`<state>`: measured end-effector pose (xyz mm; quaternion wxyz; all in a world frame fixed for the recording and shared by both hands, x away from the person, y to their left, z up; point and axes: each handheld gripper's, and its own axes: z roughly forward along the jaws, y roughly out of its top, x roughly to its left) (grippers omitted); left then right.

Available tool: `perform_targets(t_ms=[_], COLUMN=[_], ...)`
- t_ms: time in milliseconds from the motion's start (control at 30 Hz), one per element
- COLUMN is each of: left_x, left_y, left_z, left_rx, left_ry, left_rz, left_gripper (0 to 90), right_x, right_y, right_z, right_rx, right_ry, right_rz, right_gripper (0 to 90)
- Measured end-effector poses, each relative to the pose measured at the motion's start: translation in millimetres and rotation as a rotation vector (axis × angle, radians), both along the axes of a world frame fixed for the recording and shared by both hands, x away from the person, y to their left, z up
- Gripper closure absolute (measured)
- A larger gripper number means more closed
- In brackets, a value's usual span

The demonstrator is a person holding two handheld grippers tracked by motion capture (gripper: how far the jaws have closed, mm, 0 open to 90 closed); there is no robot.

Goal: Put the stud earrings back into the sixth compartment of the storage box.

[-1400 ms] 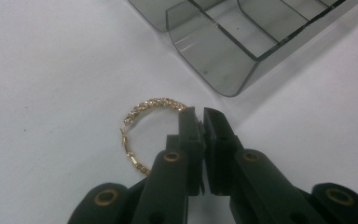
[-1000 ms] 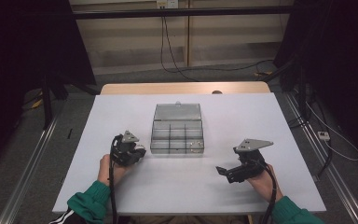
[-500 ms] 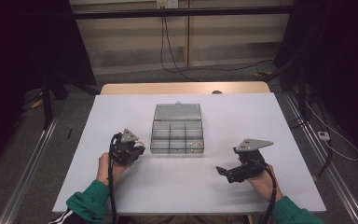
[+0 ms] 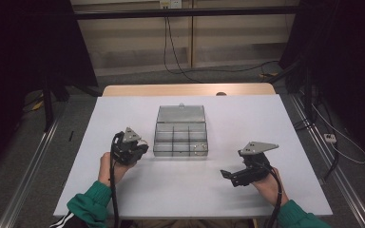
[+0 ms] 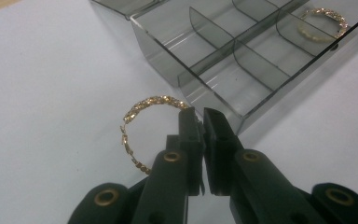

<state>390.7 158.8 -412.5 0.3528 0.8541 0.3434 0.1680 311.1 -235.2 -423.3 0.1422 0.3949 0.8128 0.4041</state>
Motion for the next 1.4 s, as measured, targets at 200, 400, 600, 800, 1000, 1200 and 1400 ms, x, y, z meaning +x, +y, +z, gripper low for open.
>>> perform_targets(t_ms=[200,400,600,800,1000,1200,1400], left_x=[1.0,1.4,1.7,2.1,0.5,3.7,4.0], left_y=[-4.0,-9.7,-18.1,-25.1,-37.4,-46.1,-53.1], left_z=[5.5,9.5,12.7,15.3,17.8,18.9,21.1], left_rx=[-0.005,-0.009,-0.017,-0.023,-0.011,-0.011,-0.007], left_ry=[-0.022,-0.031,-0.044,-0.055,-0.067,-0.072,-0.081], left_rz=[-0.014,-0.033,-0.055,-0.067,-0.1,-0.126,-0.141], left_gripper=[87.2,87.2,87.2,87.1,87.2,87.1,87.1], right_x=[-0.8,-1.2,-0.8,-0.2,-1.5,-2.4,-3.2], right_y=[-1.3,-1.9,-1.3,-1.5,-4.2,-6.6,-4.4], right_z=[-0.2,-0.9,-1.7,-1.9,-2.3,-3.0,-1.8], right_rx=[-0.001,-0.003,-0.003,0.0,0.003,0.002,-0.005], right_ry=[0.001,-0.001,0.004,0.007,0.008,0.009,0.004], right_rz=[-0.004,-0.005,-0.002,-0.004,-0.01,-0.021,-0.02], right_gripper=[0.0,0.0,0.0,0.0,0.0,0.0,0.0])
